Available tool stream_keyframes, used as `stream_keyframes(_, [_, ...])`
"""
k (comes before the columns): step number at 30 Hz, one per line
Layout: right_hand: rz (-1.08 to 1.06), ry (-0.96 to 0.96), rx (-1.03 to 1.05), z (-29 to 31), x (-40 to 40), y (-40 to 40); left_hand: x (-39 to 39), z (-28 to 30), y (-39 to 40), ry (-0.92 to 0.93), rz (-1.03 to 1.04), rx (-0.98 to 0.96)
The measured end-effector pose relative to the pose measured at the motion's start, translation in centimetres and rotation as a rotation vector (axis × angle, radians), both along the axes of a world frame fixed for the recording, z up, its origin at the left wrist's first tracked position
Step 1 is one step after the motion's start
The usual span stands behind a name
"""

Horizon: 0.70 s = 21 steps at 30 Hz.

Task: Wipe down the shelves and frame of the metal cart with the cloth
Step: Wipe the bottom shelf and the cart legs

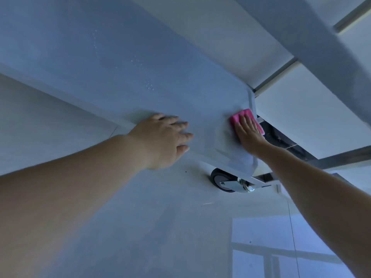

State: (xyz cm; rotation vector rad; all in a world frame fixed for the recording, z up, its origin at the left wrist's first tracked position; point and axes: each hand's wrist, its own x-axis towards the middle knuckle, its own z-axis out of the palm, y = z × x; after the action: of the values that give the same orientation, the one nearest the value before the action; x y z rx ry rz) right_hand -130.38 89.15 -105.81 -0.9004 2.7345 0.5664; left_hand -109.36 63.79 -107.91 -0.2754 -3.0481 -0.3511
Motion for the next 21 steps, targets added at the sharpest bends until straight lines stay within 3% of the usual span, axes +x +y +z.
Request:
stream_keyframes(6, [-0.065, -0.021, 0.034, 0.4, -6.0, -2.8, 1.8, -0.8, -2.7, 0.017, 0.157, -0.117])
stream_keyframes(10, [-0.188, -0.108, -0.199, 1.1, -7.7, -4.7, 1.8, -0.7, -2.5, -0.016, 0.167, -0.11])
stream_keyframes(12, [-0.211, -0.076, -0.164, 1.0, -8.1, -5.4, 1.8, -0.7, -2.4, -0.025, 0.163, -0.113])
stream_keyframes(21, [-0.126, -0.048, -0.282, -0.4, -3.7, -5.2, 2.1, -1.0, -2.6, -0.01, 0.166, -0.141])
